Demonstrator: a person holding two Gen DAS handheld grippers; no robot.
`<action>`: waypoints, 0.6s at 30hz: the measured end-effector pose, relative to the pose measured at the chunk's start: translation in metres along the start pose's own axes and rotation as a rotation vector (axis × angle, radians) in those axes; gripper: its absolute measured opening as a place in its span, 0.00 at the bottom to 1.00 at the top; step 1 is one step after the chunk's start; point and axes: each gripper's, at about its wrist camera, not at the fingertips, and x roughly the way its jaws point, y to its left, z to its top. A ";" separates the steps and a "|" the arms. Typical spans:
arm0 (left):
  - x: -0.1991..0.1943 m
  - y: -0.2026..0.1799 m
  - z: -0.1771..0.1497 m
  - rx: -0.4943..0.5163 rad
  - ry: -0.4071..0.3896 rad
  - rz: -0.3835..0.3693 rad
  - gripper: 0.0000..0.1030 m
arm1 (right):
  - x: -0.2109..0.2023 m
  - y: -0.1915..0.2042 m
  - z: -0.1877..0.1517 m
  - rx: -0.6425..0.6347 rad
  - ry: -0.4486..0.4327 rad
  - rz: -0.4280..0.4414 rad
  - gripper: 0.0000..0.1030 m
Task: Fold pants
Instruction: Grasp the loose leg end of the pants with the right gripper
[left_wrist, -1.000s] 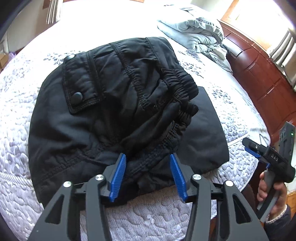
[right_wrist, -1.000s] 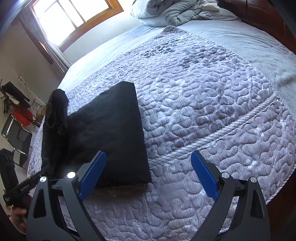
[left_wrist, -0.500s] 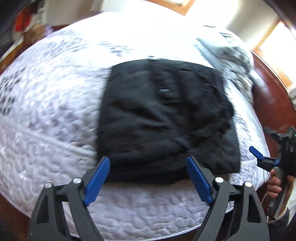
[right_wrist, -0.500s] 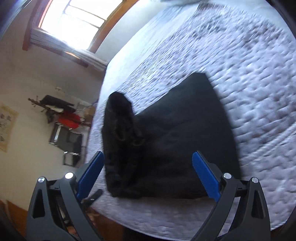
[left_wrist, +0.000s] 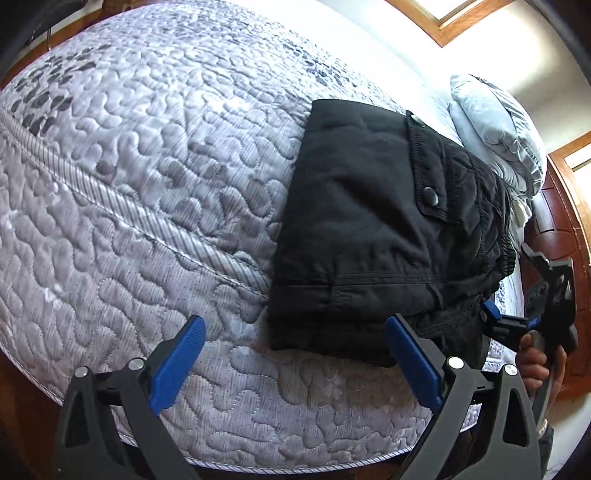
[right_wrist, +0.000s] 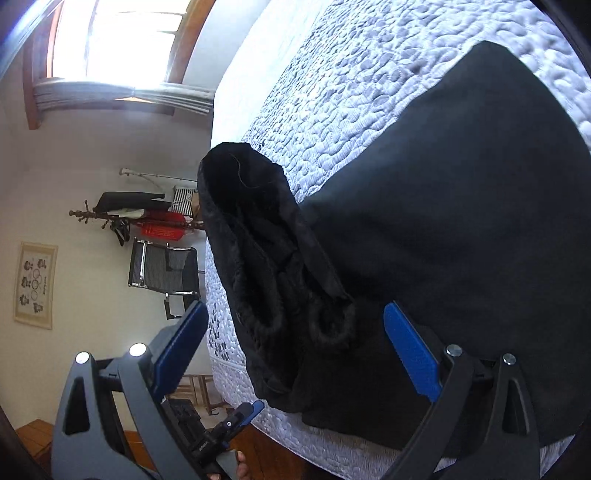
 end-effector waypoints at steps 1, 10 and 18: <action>0.000 0.003 -0.001 -0.008 0.002 -0.001 0.96 | 0.004 0.002 0.002 -0.002 -0.002 -0.009 0.93; -0.002 0.021 -0.002 -0.047 0.019 -0.005 0.96 | 0.021 0.007 0.008 0.014 -0.015 -0.012 0.93; -0.002 0.014 -0.004 -0.005 0.024 0.014 0.96 | 0.026 0.007 0.014 -0.046 -0.015 -0.036 0.56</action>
